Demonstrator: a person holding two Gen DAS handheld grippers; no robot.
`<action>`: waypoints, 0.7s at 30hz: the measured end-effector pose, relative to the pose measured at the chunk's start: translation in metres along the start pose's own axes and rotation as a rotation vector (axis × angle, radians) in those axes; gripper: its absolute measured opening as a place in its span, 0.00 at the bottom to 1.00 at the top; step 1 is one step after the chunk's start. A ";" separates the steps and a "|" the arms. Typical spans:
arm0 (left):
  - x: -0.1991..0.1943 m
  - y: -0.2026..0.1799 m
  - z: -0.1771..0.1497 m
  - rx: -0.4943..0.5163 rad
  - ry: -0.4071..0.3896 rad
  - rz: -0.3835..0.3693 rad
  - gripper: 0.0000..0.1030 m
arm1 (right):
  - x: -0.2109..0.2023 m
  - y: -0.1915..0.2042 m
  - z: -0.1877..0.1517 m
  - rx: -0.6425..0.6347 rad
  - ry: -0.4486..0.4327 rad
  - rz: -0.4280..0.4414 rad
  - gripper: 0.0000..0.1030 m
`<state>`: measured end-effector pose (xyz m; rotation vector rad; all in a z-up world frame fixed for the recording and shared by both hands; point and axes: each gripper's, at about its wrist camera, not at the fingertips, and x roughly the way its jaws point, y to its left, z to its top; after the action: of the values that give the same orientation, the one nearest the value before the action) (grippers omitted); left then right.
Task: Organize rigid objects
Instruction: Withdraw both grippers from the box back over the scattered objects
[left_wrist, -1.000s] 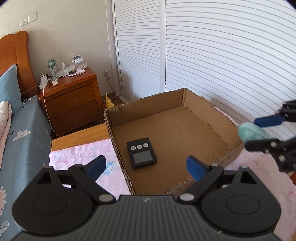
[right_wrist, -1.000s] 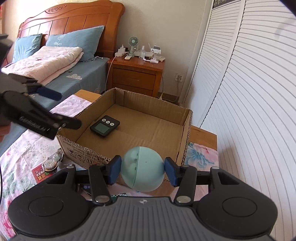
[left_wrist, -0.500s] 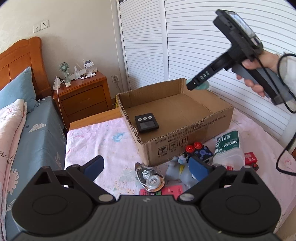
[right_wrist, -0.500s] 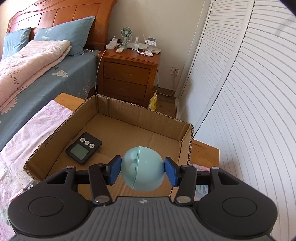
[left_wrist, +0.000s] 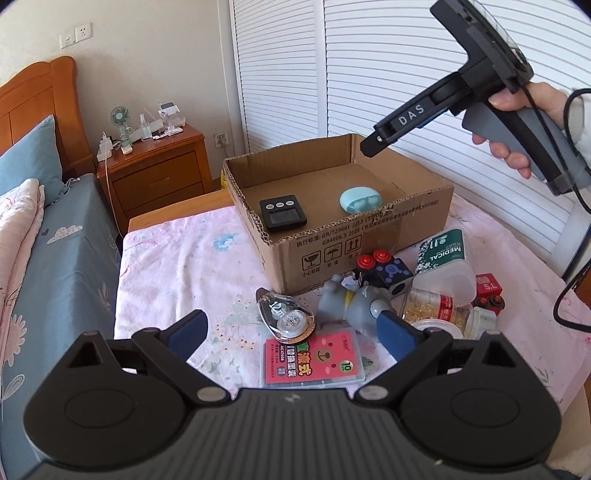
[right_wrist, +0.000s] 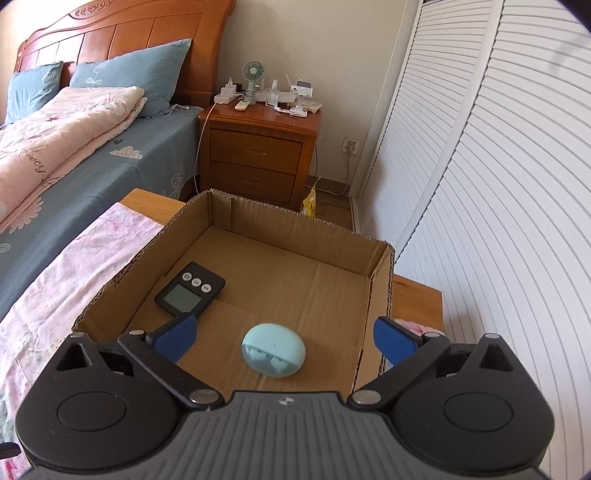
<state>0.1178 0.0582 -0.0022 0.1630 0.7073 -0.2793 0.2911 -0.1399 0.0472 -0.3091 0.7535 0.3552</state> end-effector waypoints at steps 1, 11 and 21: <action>-0.001 -0.001 -0.002 -0.001 0.001 -0.001 0.95 | -0.004 0.001 -0.005 0.005 0.005 0.001 1.00; -0.013 -0.010 -0.021 -0.001 0.030 -0.001 0.96 | -0.044 0.012 -0.067 0.062 0.008 -0.031 1.00; -0.010 -0.019 -0.040 -0.035 0.067 -0.051 0.96 | -0.064 0.017 -0.142 0.195 0.015 -0.073 1.00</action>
<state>0.0802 0.0515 -0.0262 0.1219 0.7833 -0.3113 0.1544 -0.1939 -0.0075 -0.1547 0.7834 0.2087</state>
